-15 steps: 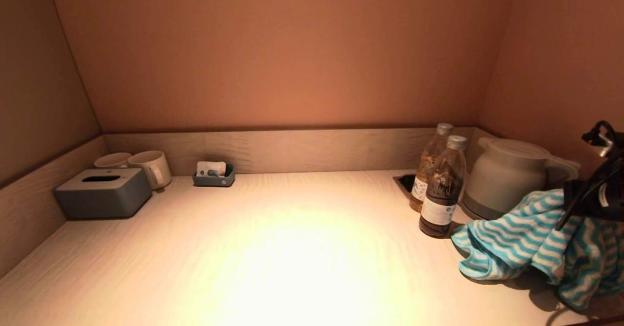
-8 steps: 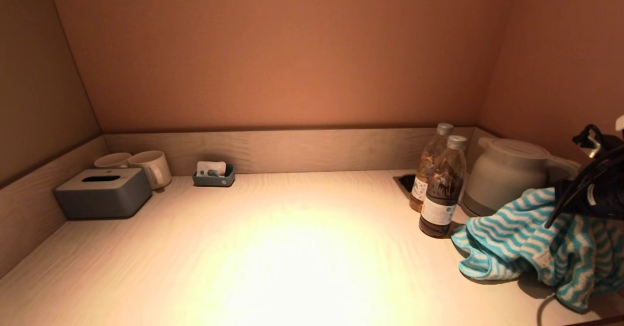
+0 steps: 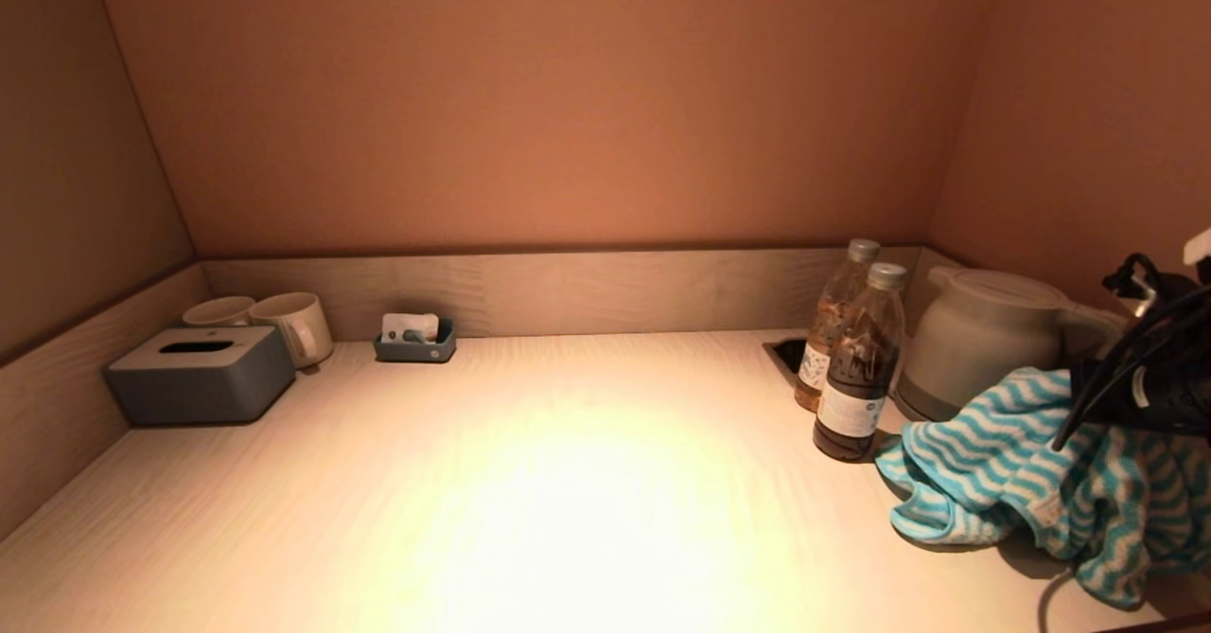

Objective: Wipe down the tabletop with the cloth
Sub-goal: Place the tablecloth

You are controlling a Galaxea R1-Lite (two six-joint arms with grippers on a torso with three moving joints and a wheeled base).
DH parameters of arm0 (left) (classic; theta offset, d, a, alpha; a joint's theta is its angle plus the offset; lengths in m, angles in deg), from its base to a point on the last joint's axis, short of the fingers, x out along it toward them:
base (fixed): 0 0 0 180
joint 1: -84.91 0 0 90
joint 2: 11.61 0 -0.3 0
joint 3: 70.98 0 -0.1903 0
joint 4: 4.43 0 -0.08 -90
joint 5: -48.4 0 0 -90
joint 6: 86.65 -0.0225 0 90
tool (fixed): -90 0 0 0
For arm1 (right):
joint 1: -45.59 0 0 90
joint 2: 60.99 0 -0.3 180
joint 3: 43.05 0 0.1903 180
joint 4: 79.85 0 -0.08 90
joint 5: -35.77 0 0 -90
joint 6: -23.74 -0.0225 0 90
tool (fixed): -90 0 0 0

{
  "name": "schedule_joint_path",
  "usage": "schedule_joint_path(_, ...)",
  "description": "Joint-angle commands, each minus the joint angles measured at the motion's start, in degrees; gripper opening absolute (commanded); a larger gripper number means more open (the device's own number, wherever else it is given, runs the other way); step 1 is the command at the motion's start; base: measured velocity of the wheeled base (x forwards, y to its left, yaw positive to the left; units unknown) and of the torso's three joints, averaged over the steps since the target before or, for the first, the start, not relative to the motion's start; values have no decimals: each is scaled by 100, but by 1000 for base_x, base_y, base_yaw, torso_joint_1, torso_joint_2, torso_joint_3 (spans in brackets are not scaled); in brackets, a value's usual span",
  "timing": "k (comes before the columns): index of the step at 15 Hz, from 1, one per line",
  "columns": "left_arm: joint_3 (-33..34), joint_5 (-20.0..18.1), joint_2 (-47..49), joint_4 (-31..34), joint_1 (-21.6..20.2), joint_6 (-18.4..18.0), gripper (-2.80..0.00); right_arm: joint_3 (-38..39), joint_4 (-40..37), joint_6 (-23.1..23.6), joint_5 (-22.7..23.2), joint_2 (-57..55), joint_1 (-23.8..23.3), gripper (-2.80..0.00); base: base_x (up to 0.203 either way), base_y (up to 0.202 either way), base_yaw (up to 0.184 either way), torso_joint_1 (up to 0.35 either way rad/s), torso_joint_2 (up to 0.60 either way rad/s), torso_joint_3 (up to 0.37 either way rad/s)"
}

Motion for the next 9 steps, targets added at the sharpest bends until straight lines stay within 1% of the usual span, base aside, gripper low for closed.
schedule_joint_path(1,0,2,-2,-4,0,3,-280,5,-12,5,5,-52,-1,-280,0,0,0,0,0,0)
schedule_joint_path(3,0,2,-2,-4,0,3,-280,5,-3,5,5,-76,-1,-280,0,0,0,0,0,0)
schedule_joint_path(4,0,2,-2,-4,0,3,-280,-1,-12,5,5,-70,-1,-75,0,0,0,0,0,0)
schedule_joint_path(5,0,2,-2,-4,0,3,-280,-4,-10,5,5,-67,-1,0,0,0,0,0,0,0)
schedule_joint_path(9,0,2,-2,-4,0,3,-280,7,-21,84,5,-17,-1,0,0,0,0,0,0,0)
